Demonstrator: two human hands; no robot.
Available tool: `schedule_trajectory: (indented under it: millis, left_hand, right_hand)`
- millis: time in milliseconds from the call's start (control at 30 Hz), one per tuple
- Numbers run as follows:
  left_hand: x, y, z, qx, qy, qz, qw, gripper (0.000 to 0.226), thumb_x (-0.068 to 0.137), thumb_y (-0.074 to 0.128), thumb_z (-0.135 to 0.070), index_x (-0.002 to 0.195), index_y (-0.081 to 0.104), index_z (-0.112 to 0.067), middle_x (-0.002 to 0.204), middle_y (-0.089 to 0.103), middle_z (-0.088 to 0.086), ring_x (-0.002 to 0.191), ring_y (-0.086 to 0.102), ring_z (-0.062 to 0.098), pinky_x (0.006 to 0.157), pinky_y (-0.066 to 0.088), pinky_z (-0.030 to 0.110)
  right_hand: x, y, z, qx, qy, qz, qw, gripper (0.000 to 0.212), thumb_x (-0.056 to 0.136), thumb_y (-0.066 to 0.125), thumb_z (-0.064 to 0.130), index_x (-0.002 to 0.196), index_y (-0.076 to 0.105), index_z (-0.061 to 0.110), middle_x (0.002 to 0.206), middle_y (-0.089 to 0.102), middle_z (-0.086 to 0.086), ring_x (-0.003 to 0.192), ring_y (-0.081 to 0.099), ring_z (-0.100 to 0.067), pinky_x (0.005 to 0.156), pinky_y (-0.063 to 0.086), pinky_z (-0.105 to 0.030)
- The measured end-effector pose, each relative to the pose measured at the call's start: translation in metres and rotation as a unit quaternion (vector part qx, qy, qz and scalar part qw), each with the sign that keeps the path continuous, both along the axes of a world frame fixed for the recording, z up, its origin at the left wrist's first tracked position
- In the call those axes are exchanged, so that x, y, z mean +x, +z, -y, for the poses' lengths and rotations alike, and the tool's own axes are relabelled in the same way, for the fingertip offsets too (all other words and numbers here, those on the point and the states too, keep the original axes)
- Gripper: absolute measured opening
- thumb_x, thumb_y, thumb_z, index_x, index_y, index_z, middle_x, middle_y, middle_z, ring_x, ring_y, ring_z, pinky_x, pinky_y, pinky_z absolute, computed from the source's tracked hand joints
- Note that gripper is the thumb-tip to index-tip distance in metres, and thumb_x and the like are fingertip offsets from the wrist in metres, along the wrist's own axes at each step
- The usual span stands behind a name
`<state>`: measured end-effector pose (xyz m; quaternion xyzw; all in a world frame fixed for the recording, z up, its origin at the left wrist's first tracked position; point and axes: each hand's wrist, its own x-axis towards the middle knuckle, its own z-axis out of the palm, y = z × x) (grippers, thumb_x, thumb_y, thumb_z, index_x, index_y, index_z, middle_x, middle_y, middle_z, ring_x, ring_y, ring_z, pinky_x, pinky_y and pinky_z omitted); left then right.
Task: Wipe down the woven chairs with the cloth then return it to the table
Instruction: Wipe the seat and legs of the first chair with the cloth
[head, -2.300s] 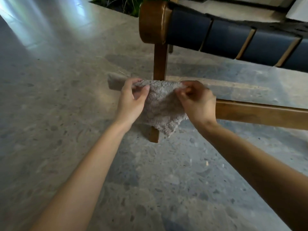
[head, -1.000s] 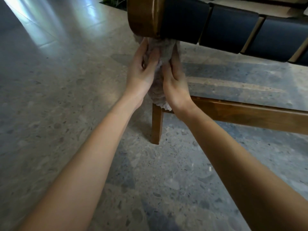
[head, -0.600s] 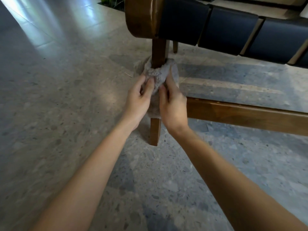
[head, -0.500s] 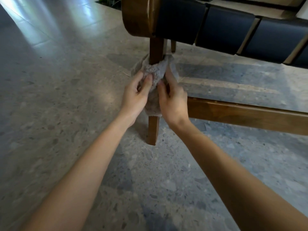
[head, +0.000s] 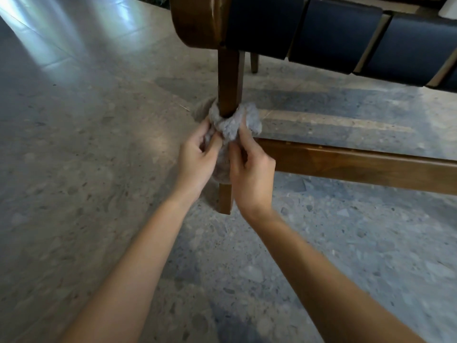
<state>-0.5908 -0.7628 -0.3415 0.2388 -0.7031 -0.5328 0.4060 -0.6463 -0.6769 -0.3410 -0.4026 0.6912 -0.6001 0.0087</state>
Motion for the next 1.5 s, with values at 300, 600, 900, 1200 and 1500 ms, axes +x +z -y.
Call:
schedule_trajectory:
  millis: [300, 600, 900, 1200, 1500]
  left_hand:
    - [0.016, -0.034, -0.012, 0.035, 0.006, 0.048, 0.998, 0.030, 0.095, 0.052, -0.009, 0.106, 0.061, -0.035, 0.106, 0.069, -0.002, 0.102, 0.065, 0.012, 0.092, 0.051, 0.034]
    - [0.044, -0.085, -0.029, 0.036, 0.017, 0.140, 0.989, 0.018, 0.095, 0.055, -0.015, 0.108, 0.067, -0.016, 0.086, 0.068, -0.015, 0.089, 0.065, 0.009, 0.077, 0.047, 0.021]
    - [0.020, -0.056, -0.016, 0.022, -0.008, 0.127, 0.992, 0.018, 0.098, 0.049, -0.023, 0.080, 0.052, -0.026, 0.066, 0.060, -0.028, 0.067, 0.056, -0.013, 0.061, 0.040, 0.003]
    - [0.034, -0.097, -0.022, 0.066, -0.023, 0.191, 0.979, 0.019, 0.099, 0.045, -0.019, 0.089, 0.056, -0.031, 0.067, 0.062, -0.024, 0.064, 0.056, -0.012, 0.058, 0.039, 0.005]
    - [0.028, -0.077, -0.029, 0.046, 0.011, 0.109, 0.993, 0.017, 0.098, 0.048, -0.014, 0.088, 0.061, -0.019, 0.069, 0.062, -0.017, 0.065, 0.057, -0.003, 0.062, 0.042, 0.008]
  right_hand:
    - [0.016, -0.038, -0.019, 0.010, -0.020, -0.075, 0.997, 0.044, 0.096, 0.054, 0.005, 0.139, 0.048, 0.010, 0.101, 0.070, -0.004, 0.076, 0.049, 0.006, 0.071, 0.036, -0.001]
    - [0.038, -0.080, -0.036, 0.143, -0.044, 0.080, 0.985, 0.043, 0.098, 0.051, 0.010, 0.140, 0.049, 0.019, 0.061, 0.054, 0.006, 0.051, 0.050, -0.005, 0.049, 0.035, -0.010]
    - [0.024, -0.070, -0.002, 0.096, 0.005, 0.196, 0.976, 0.016, 0.101, 0.045, 0.019, 0.092, 0.051, 0.007, 0.075, 0.056, -0.003, 0.058, 0.046, -0.005, 0.053, 0.037, -0.018]
    - [0.026, -0.104, -0.013, 0.172, 0.074, 0.191, 0.964, 0.042, 0.103, 0.037, 0.021, 0.145, 0.034, 0.016, 0.131, 0.056, -0.008, 0.118, 0.055, -0.020, 0.097, 0.049, -0.035]
    - [0.018, -0.086, -0.014, 0.070, 0.056, 0.164, 0.982, 0.013, 0.097, 0.050, 0.006, 0.106, 0.058, 0.011, 0.074, 0.059, 0.014, 0.064, 0.058, 0.002, 0.057, 0.042, -0.010]
